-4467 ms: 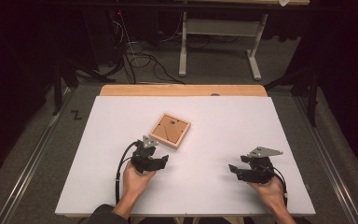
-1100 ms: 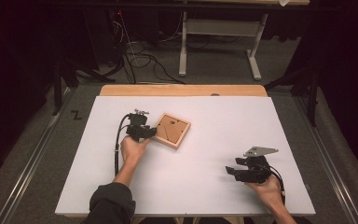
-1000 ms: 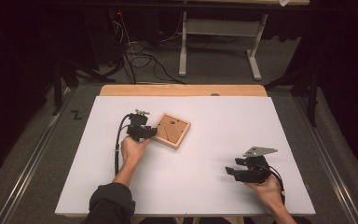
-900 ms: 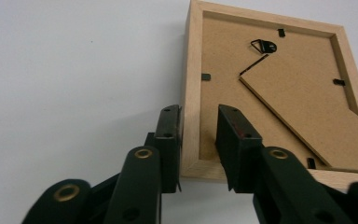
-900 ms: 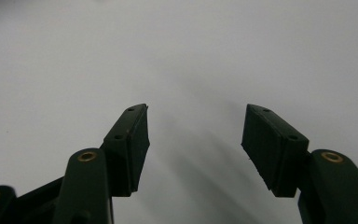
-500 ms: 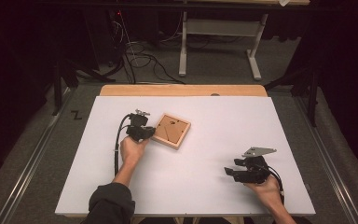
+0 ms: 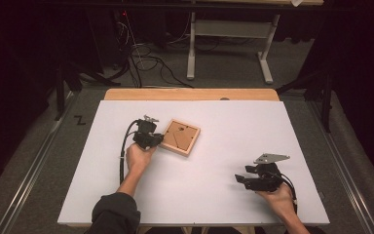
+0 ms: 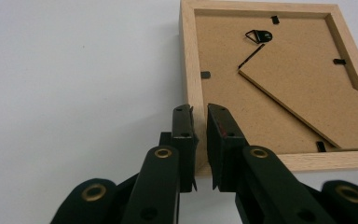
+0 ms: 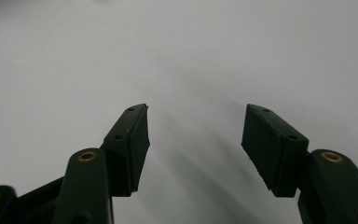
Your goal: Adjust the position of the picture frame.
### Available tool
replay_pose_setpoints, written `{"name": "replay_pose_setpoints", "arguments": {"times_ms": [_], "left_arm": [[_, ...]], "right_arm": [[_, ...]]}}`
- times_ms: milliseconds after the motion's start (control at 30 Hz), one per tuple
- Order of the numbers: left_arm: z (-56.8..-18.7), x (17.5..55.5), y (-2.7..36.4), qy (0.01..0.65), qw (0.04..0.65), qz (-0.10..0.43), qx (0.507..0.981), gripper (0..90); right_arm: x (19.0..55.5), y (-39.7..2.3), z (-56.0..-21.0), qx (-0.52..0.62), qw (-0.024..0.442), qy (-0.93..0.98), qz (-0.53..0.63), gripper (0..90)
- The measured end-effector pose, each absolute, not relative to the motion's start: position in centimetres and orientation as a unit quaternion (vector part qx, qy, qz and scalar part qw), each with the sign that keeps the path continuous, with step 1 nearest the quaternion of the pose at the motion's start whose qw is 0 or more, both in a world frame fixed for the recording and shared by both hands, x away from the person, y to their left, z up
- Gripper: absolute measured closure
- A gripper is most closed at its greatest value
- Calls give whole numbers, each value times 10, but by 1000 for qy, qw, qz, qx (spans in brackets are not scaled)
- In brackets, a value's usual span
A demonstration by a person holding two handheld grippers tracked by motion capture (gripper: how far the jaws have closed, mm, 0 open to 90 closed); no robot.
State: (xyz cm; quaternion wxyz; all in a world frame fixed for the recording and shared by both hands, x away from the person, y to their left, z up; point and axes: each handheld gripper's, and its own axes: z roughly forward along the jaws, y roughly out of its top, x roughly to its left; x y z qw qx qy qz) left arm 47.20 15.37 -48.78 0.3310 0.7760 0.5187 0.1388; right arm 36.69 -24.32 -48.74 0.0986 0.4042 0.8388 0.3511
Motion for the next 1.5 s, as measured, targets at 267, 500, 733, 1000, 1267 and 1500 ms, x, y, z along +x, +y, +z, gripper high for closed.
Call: {"name": "replay_pose_setpoints", "arguments": {"times_ms": [267, 500, 733, 1000, 1267, 1500], "left_arm": [[-487, 469, 142, 501, 336, 130, 787, 815], [-486, 466, 133, 484, 340, 123, 797, 814], [-486, 462, 126, 475, 345, 114, 802, 814], [-486, 453, 114, 466, 350, 105, 806, 813], [-485, 446, 104, 454, 349, 97, 814, 813], [-483, 441, 96, 447, 346, 92, 820, 813]], "right_arm": [[367, -243, -487, 406, 100, 838, 350, 416], [368, -246, -487, 411, 103, 834, 354, 418], [368, -246, -486, 412, 104, 833, 353, 418], [367, -247, -486, 416, 108, 830, 354, 418], [366, -247, -484, 416, 110, 829, 357, 417], [365, -245, -484, 407, 120, 830, 363, 416]]}}
